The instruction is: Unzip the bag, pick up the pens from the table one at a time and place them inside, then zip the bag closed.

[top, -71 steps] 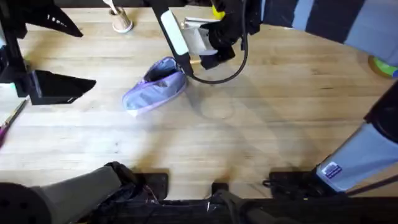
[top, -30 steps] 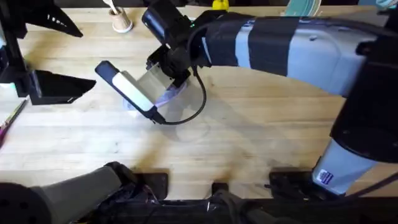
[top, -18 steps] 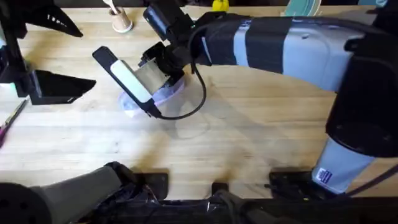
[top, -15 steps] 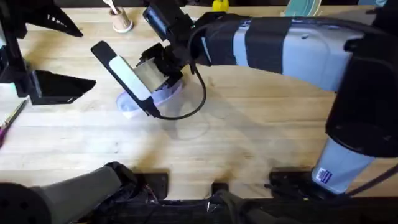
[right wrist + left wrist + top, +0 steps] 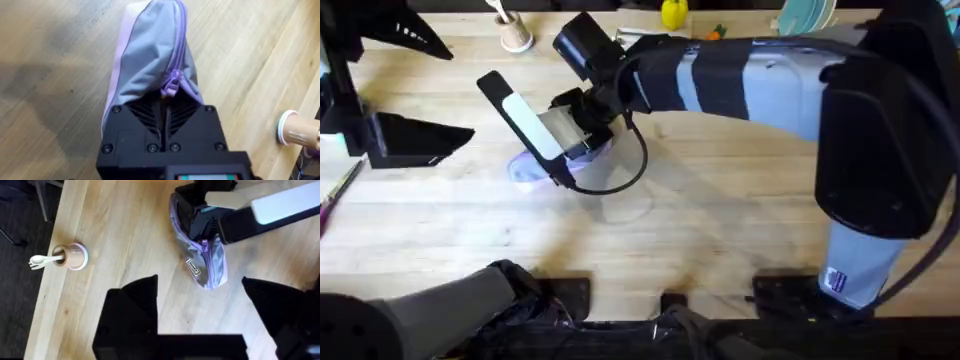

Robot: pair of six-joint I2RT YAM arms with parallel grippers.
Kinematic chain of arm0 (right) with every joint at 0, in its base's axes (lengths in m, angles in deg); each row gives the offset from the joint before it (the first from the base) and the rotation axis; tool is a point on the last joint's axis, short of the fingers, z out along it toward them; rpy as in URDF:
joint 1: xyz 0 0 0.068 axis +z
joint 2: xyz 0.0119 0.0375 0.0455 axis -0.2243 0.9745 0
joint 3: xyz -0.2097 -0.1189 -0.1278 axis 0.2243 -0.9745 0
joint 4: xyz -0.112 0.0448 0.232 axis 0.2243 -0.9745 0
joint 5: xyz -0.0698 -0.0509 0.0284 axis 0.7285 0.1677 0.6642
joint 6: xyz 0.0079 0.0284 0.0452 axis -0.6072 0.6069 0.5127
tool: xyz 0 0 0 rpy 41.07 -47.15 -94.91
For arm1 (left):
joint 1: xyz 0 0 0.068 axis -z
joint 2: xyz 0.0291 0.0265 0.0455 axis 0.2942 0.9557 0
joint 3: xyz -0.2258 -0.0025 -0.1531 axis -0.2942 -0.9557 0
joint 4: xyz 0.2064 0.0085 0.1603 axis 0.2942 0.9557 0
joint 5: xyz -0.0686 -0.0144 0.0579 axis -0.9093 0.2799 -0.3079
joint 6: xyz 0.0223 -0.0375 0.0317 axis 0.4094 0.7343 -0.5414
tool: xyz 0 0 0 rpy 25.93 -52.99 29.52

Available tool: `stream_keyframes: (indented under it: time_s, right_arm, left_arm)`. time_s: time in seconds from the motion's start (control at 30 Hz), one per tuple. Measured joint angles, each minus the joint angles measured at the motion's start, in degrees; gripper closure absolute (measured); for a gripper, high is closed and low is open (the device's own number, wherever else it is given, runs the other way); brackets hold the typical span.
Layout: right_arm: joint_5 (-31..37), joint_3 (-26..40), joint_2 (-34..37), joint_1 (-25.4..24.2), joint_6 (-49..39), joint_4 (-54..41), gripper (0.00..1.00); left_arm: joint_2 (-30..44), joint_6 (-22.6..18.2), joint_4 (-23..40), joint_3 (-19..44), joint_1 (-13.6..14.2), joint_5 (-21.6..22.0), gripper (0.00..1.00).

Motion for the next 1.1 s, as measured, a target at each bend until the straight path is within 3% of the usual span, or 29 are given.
stream_keyframes:
  time_s: [0.53, 0.6, 0.77, 0.83, 1.1]
  right_arm:
    - [-2.8, 0.1, 0.5, -0.1, 0.2, 1.4, 0.962]
    - [-3.1, 0.1, 0.6, 0.0, 0.8, 1.5, 0.747]
    - [-3.9, 1.0, 0.5, -0.2, 1.0, 1.8, 0.051]
    - [-3.9, 1.0, 0.5, -0.2, 1.0, 1.2, 0.011]
    - [-5.6, 1.0, 0.5, -1.2, 0.8, 0.7, 0.007]
  left_arm:
    - [0.0, 0.0, 0.0, 0.0, 0.0, 0.0, 0.007]
    - [0.0, 0.0, 0.0, 0.0, 0.0, 0.0, 0.007]
    - [0.0, 0.0, 0.0, 0.0, 0.0, 0.0, 0.007]
    - [0.0, 0.0, 0.0, 0.0, 0.0, 0.0, 0.007]
    - [0.0, 0.0, 0.0, 0.0, 0.0, 0.0, 0.007]
